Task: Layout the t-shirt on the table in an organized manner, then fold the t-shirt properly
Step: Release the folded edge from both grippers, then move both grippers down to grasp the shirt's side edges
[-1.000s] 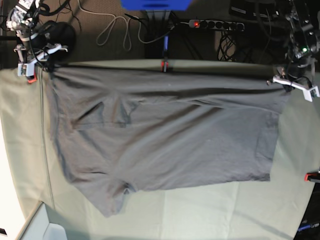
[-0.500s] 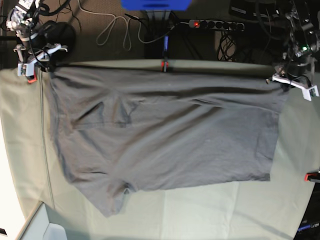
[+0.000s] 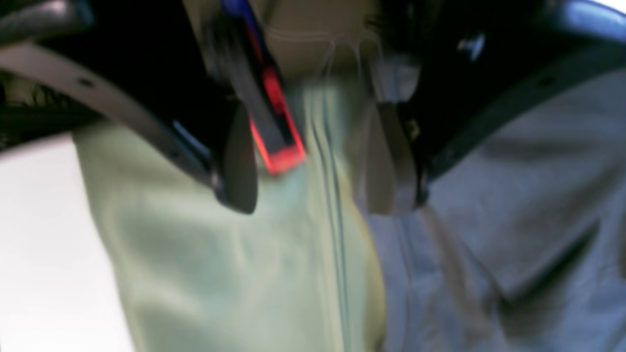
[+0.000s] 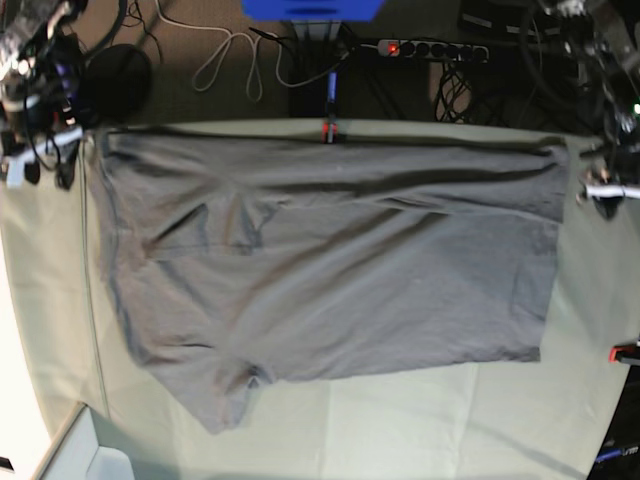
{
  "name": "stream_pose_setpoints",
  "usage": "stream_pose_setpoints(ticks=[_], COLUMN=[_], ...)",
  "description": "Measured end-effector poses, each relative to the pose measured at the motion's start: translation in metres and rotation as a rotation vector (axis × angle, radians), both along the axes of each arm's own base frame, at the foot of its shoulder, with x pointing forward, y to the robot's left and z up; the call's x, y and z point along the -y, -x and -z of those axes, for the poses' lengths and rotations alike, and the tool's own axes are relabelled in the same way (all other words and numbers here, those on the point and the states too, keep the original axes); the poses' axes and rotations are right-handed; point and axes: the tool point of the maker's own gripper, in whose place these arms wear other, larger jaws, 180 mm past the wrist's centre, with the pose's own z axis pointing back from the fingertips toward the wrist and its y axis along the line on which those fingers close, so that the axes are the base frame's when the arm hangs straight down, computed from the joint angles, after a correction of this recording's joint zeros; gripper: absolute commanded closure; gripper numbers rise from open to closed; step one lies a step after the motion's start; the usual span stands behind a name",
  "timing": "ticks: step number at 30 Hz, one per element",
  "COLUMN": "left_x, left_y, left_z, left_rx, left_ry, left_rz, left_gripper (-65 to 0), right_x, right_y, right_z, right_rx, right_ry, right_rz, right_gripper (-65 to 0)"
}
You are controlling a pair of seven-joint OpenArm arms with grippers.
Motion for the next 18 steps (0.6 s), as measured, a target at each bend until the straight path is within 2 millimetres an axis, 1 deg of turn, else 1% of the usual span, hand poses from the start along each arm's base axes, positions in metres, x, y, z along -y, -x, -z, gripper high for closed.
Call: stream_pose_setpoints(ticks=[2,3,6,8,9,10,11,13,14,16,18], left_x=[0.0,0.0,-0.002,-0.001,0.0,0.0,0.001,0.002,0.004,0.008,0.012], left_y=[-0.019,-0.027,-0.048,-0.065,-0.074,-0.082,-0.089,-0.101,-0.105,-0.115,-0.127], left_z=[-0.014,-0.019,-0.035,-0.046,-0.046,-0.043,-0.039,-0.023,-0.016,-0.006,-0.001], left_rx=[0.055,0.077,0.129,0.182,0.195,0.199,0.198,0.173,0.156,0.116,0.093], left_ry=[-0.003,-0.002,-0.002,0.007,0.025,0.048,0.068,0.117,0.129,0.139,0.138], left_rz=[0.008,0.007,-0.003,-0.004,-0.004,-0.006,-0.007,-0.022,-0.009,0.018,0.056], left_gripper=[-32.4,-32.4,-32.5,-32.5,-32.5,-32.5,-32.5,-32.5,-32.5,-32.5,-32.5], right_x=[-0.001,-0.003,-0.015,-0.03,-0.036,-0.043,-0.047,-0.054,-0.056,-0.059,-0.057], right_y=[-0.031,-0.048,-0.099,-0.139,-0.157,-0.174,-0.187,-0.212,-0.225,-0.243,-0.252], right_z=[-0.014,-0.018,-0.011,-0.005,0.0,0.004,0.009,0.019,0.016,0.012,0.011], right_rx=[0.061,0.081,0.054,0.041,0.023,0.008,-0.011,-0.058,-0.032,0.017,0.036], right_ry=[0.008,0.011,0.031,0.021,0.014,-0.005,-0.023,-0.072,-0.105,-0.173,-0.2], right_rz=[-0.036,-0.056,-0.135,-0.188,-0.213,-0.23,-0.242,-0.266,-0.268,-0.271,-0.282], right_gripper=[-37.6,-37.9,-38.7,-39.0,-39.1,-39.4,-39.3,-39.3,-39.3,-39.3,-39.3])
